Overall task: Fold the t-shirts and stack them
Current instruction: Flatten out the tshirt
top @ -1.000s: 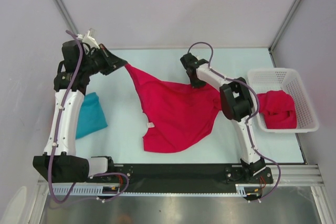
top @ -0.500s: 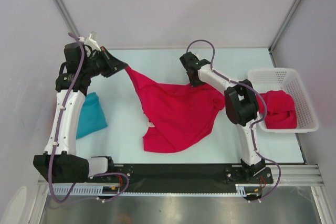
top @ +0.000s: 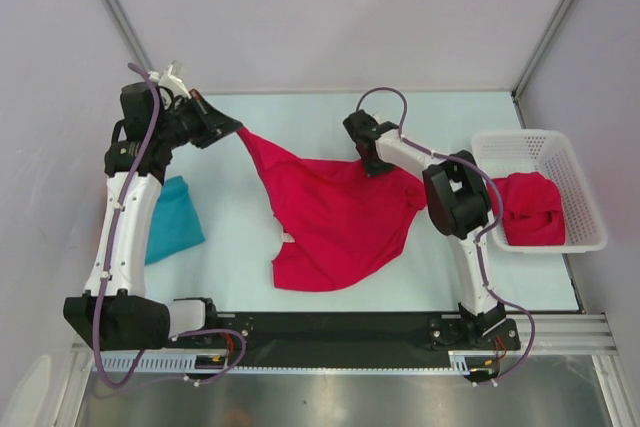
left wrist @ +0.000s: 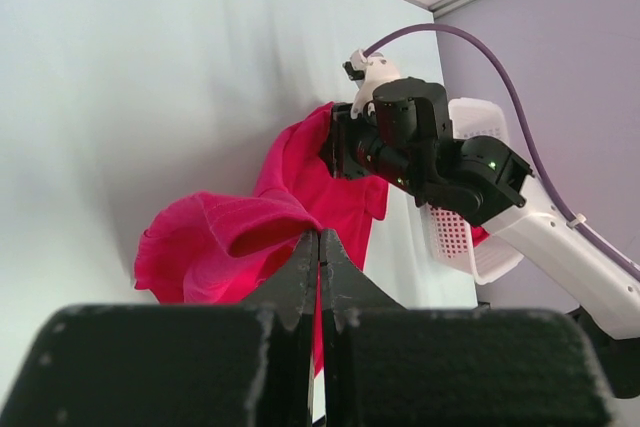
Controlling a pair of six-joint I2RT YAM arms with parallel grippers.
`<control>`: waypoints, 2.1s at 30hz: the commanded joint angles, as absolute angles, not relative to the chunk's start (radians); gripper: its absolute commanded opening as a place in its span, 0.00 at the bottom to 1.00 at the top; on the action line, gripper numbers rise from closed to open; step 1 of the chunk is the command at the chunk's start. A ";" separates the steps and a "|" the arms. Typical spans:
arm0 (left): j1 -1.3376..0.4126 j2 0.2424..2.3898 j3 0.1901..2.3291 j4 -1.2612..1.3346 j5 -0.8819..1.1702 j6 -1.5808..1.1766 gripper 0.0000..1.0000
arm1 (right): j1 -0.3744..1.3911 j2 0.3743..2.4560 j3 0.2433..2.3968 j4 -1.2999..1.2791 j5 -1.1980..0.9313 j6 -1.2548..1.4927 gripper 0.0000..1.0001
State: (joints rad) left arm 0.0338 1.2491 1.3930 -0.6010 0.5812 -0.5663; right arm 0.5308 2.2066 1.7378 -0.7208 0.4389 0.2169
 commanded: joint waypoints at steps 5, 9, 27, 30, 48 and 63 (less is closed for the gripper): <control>0.045 1.241 1.411 -0.561 0.603 -0.548 0.00 | 0.512 2.240 1.844 -0.710 0.462 0.212 0.33; 0.045 1.246 1.419 -0.563 0.598 -0.545 0.00 | 0.492 2.272 1.887 -0.719 0.454 0.213 0.33; 0.054 1.299 1.454 -0.580 0.588 -0.529 0.00 | 0.417 2.404 2.083 -0.739 0.408 0.189 0.00; 0.054 1.302 1.465 -0.578 0.591 -0.531 0.00 | 0.416 2.346 2.069 -0.729 0.452 0.186 0.00; 0.178 1.419 2.028 -0.756 0.638 -0.616 0.00 | 0.635 1.803 2.428 -0.920 0.853 0.012 0.00; 0.181 1.080 2.227 -0.790 0.577 -0.868 0.00 | 1.482 1.356 1.919 0.809 1.701 -1.415 0.00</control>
